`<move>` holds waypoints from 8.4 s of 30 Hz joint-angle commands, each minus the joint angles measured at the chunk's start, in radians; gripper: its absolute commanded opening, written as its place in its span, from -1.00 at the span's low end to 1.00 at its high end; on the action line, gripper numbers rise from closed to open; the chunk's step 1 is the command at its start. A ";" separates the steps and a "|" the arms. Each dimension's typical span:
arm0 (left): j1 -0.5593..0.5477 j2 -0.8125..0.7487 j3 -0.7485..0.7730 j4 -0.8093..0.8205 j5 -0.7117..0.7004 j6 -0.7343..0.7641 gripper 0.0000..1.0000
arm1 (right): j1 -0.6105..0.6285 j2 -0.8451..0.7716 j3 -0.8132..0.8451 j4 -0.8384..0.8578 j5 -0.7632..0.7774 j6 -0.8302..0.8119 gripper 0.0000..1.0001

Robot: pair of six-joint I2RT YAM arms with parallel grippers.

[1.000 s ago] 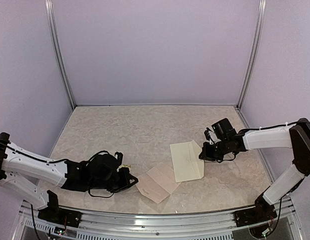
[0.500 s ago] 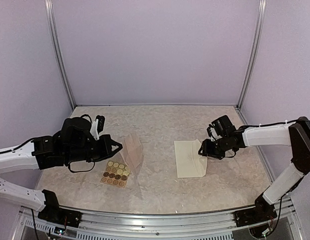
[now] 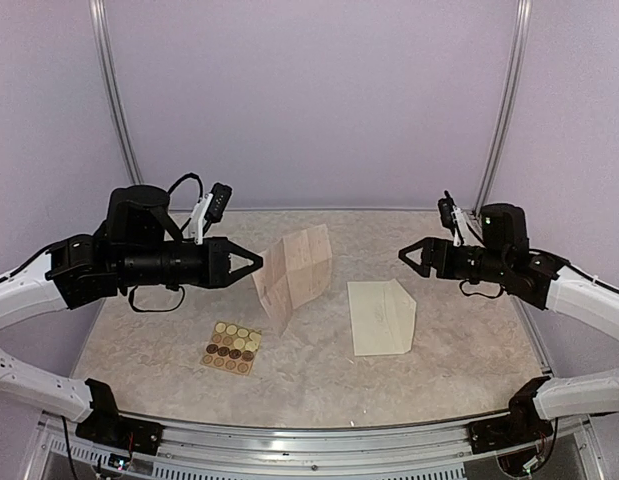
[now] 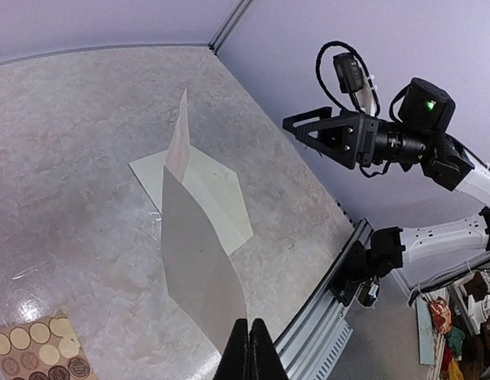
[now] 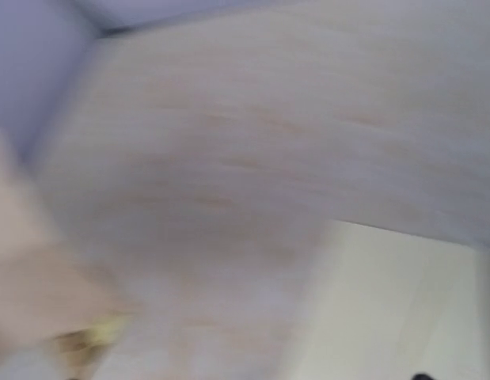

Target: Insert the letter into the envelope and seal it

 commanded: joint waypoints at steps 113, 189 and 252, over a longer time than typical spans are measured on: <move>-0.134 0.167 -0.139 0.931 0.388 -0.111 0.29 | 0.417 0.116 0.201 0.518 -0.807 0.094 -1.00; -0.153 0.053 -0.204 0.757 0.175 -0.055 -0.39 | 0.376 0.083 0.099 0.638 -0.602 0.251 -1.00; -0.201 0.104 -0.230 0.849 0.074 -0.151 -0.34 | 0.441 0.176 0.163 0.496 -0.602 0.145 -1.00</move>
